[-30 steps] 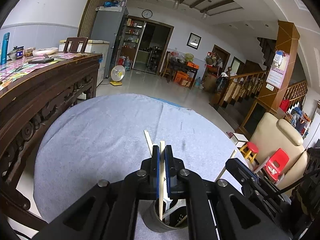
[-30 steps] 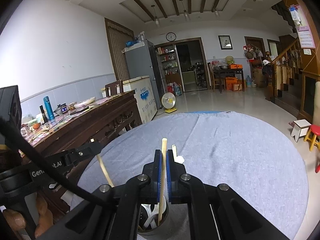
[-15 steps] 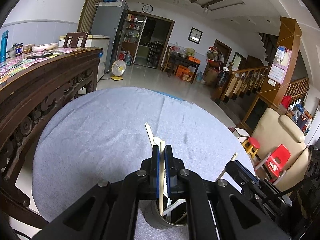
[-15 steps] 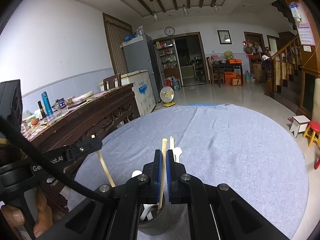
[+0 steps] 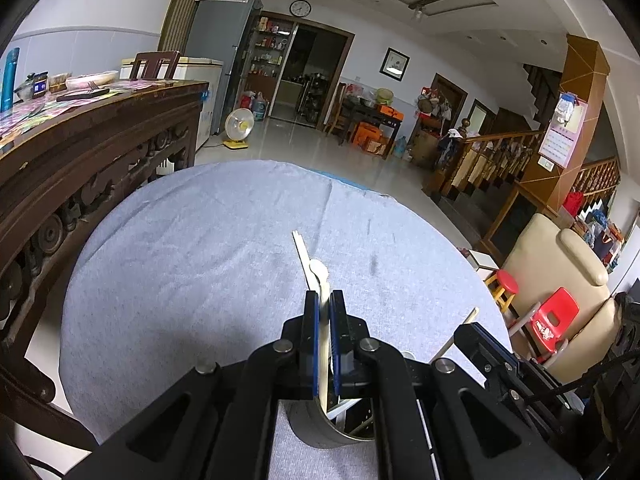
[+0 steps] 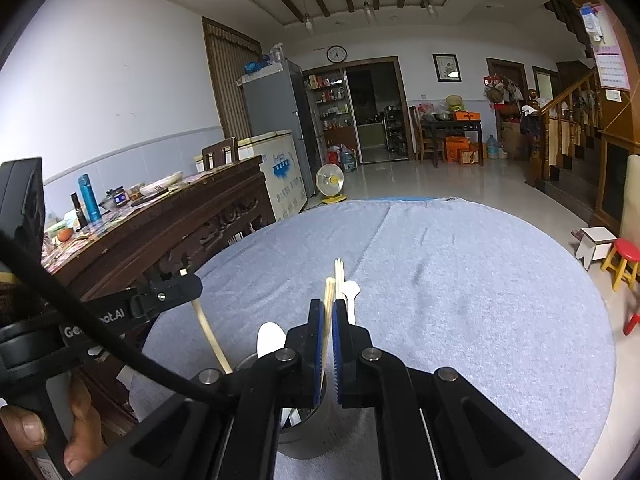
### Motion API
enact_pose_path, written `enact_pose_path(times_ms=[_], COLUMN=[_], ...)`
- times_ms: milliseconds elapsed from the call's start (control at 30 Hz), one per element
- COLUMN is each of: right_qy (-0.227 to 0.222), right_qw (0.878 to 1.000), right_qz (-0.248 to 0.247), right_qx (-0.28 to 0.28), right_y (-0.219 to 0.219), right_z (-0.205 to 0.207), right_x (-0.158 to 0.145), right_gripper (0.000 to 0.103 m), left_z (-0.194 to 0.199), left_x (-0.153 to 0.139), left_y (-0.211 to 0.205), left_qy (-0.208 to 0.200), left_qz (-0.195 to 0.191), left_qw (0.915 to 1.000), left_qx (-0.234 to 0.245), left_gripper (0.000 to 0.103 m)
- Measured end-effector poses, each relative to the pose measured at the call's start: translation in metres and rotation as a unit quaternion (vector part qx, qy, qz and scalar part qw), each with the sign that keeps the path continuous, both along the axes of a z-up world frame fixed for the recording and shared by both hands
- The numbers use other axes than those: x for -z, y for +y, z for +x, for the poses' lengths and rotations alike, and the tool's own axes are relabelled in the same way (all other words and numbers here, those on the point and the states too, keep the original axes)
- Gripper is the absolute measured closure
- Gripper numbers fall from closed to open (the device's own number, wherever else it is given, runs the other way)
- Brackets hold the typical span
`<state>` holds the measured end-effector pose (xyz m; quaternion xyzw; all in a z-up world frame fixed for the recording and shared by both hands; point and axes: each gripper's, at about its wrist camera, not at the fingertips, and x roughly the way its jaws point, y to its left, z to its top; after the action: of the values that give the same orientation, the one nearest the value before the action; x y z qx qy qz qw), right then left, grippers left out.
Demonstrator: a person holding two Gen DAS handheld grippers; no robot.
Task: Organize utensils
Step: 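Lower both held chopsticks into the dark cup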
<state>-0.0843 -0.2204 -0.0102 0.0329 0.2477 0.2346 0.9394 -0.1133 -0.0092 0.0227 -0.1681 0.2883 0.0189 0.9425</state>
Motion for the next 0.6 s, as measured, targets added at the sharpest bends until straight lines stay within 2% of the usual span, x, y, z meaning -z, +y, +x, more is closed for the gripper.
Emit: enact_pose_path(times_ms=[600], right_qy=[-0.005], right_qw=[1.000], right_qz=[0.000], right_qx=[0.001], right_y=[-0.0021], right_z=[-0.0047], right_x=[0.0035], right_gripper=[0.097], left_z=[0.0004], left_x=[0.0061], left_y=[0.0022], left_qy=[0.014], left_qz=[-0.008], left_qw=[0.9999], left_qx=[-0.002], left_gripper=[0.096])
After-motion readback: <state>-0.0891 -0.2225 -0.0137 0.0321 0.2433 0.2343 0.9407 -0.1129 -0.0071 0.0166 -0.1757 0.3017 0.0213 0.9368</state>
